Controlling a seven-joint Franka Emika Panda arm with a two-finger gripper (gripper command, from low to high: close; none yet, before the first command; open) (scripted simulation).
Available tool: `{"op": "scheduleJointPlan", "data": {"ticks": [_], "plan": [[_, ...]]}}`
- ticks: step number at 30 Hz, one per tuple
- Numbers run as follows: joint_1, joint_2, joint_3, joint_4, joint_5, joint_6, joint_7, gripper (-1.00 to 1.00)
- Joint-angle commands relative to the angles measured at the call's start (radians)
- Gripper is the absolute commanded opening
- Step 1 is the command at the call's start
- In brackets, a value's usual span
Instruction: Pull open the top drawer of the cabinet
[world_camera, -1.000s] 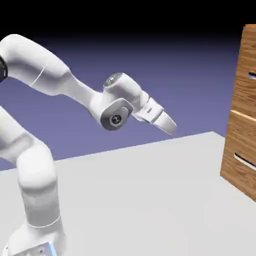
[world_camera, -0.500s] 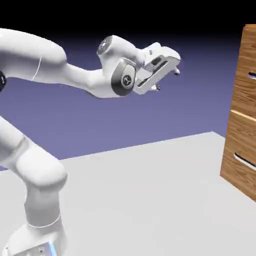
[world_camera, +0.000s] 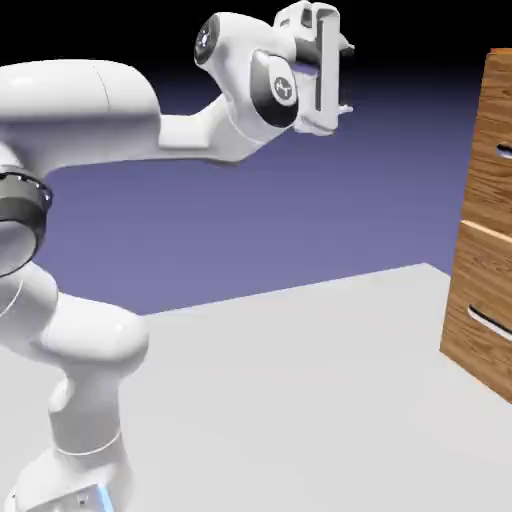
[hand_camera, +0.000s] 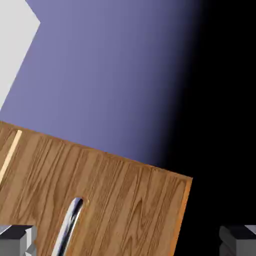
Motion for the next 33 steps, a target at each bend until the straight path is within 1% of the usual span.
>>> {"op": "scheduleJointPlan", "data": {"ticks": [1,33], "plan": [[0.028,-0.006,-0.022,0.019,-0.034,-0.003,-0.044,0.0],[0.926,-0.213,-0.725,0.628,-1.121,-0.108,-1.435,0.0]]}}
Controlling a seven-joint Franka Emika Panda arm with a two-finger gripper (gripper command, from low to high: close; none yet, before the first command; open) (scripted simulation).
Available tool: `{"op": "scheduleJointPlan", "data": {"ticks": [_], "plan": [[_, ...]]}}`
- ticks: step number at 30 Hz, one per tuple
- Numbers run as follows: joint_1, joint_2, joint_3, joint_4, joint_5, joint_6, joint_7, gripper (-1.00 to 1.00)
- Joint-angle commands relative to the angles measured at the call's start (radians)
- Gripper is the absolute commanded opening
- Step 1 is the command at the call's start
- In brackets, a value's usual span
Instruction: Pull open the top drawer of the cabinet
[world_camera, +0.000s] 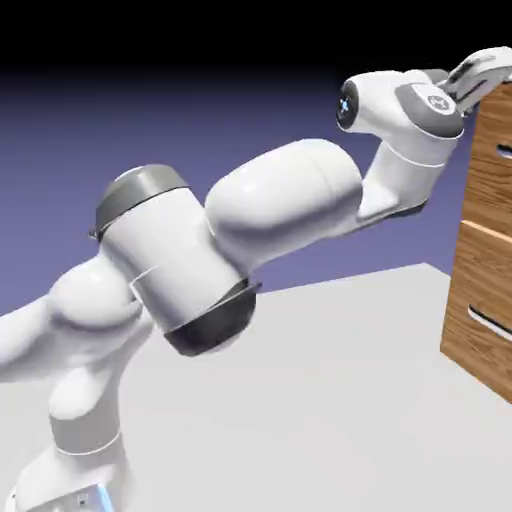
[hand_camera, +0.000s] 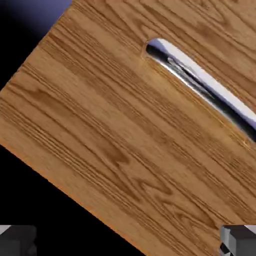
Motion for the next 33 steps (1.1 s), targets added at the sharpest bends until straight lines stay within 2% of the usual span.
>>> {"op": "scheduleJointPlan", "data": {"ticks": [1,10,20,21,33], "plan": [[0.028,-0.006,-0.022,0.019,-0.034,-0.003,-0.044,0.0],[0.271,-0.062,-0.212,0.184,-0.328,-0.032,-0.42,0.0],[0.488,-0.158,-0.275,0.475,-0.209,0.031,-0.636,0.0],[0.488,-0.158,-0.275,0.475,-0.209,0.031,-0.636,-1.0],[0.19,-0.083,-0.142,0.076,-0.351,-0.077,-0.422,-1.0]]}}
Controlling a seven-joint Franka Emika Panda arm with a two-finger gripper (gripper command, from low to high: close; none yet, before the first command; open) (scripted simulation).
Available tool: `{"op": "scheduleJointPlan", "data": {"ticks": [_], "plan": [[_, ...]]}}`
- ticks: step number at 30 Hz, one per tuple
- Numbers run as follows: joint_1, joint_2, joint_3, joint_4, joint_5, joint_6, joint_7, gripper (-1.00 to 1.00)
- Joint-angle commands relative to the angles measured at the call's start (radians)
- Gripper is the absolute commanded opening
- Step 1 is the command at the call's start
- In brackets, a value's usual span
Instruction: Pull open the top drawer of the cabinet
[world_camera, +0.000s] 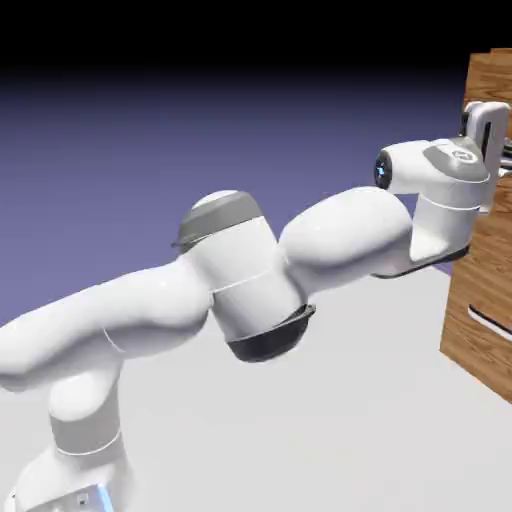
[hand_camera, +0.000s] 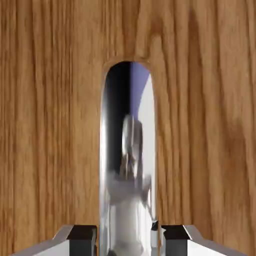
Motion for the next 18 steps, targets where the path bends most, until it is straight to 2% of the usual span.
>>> {"op": "scheduleJointPlan", "data": {"ticks": [1,18], "plan": [[-0.029,0.005,0.015,-0.036,-0.008,-0.009,0.014,-1.0],[-0.599,0.011,0.347,-0.649,-0.015,-0.124,0.147,-1.0]]}}
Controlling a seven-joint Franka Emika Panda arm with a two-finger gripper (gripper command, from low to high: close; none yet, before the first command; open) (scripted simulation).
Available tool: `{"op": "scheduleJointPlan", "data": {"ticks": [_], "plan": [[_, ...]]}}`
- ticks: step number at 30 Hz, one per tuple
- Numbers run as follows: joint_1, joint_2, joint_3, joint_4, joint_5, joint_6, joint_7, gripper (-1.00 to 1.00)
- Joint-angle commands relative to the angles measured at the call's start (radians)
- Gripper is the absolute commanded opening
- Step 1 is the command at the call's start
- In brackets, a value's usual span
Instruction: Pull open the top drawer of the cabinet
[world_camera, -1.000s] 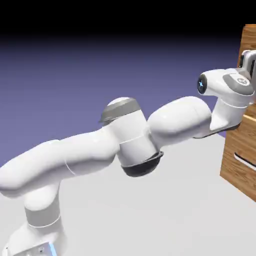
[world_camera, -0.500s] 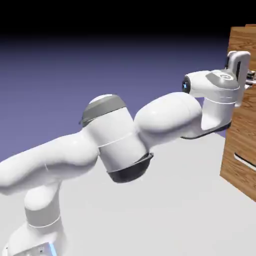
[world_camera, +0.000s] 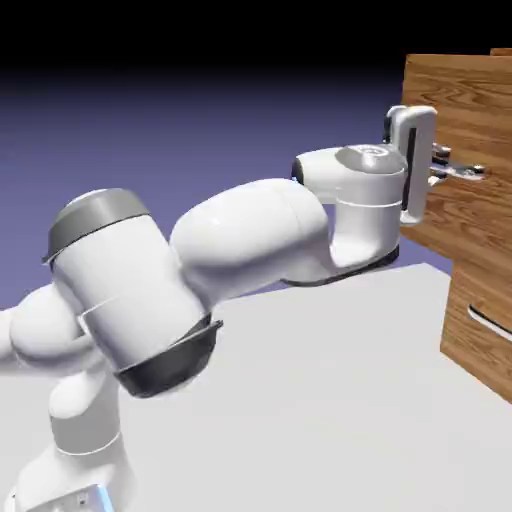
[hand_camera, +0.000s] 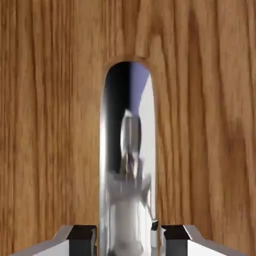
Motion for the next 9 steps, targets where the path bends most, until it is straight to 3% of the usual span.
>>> {"op": "scheduleJointPlan", "data": {"ticks": [1,6,7,9], "plan": [[-0.036,-0.007,0.023,-0.034,0.008,-0.003,0.0,-1.0],[-0.189,-0.047,0.119,-0.174,0.046,-0.006,-0.007,-1.0],[-0.189,-0.047,0.119,-0.174,0.046,-0.006,-0.007,1.0],[-0.225,-0.058,0.14,-0.204,0.058,-0.002,-0.011,1.0]]}}
